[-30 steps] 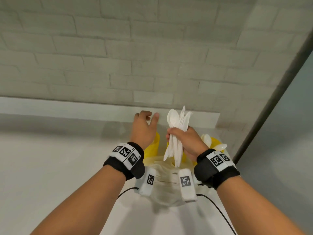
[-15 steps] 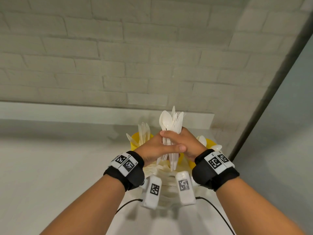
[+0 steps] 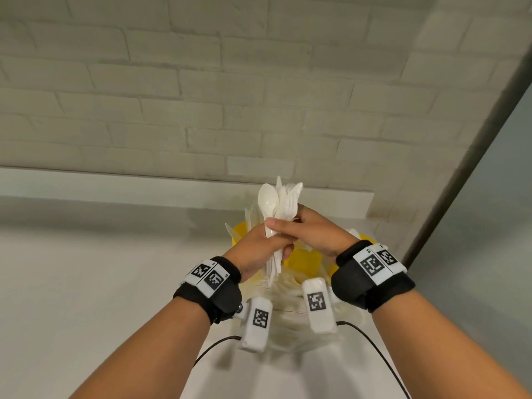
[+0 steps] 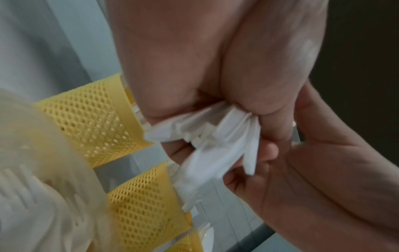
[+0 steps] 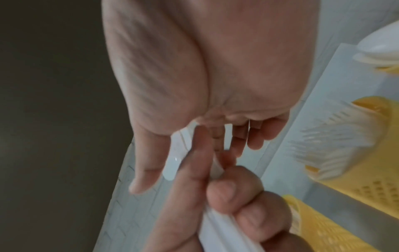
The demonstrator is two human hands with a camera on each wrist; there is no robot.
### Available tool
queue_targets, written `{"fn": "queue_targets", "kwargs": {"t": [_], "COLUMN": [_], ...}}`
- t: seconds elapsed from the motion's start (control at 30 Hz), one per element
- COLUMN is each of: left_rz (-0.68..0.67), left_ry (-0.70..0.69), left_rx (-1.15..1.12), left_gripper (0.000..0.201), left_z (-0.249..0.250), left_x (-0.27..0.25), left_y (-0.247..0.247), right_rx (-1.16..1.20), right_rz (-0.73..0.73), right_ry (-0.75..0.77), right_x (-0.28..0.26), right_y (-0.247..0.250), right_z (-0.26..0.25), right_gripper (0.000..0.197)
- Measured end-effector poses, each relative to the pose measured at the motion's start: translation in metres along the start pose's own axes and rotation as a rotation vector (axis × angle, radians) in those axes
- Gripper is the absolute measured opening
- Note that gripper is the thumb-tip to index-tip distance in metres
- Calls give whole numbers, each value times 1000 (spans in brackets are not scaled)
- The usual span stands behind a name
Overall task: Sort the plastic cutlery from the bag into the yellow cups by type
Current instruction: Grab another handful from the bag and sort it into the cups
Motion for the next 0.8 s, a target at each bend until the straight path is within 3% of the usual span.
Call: {"fn": "queue_targets", "kwargs": {"t": [0.13,0.23,0.43,0.53,0.67,0.8], "left_rz": [-16,-19,-17,-21,10,61], "left_ry": [48,79,129,129,101,73], "left_rx": [-247,-323,-278,-235,-218,-270], "left_gripper": [9,16,2,6,11,18], "left_z": [-5,-6,-6,-7,-6,0], "left_x": [-8,-13,-22,-26,-28,-27], "left_y": [6,8,13,13,16,23], "right_rx": [180,262,406,405,402,455], "right_rz": [100,138,293,279,252,321], "right_ry": [2,11,27,34,24,-34], "right_x": [-2,-3,-1,1,4,6], "right_y": [8,2,4,3,1,7], "right_z": [-2,-4,-9,-16,-17,-8], "right_gripper": [29,26,19,10,13,14]}}
Point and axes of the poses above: each hand's wrist, its own x-axis towards the middle knuckle, its own y-axis out of the back of the hand, z = x × y, the point moved 9 cm from there along x, towards the middle knuckle, and after that the axes turned 7 degrees about -x, right-handed, at the moved point
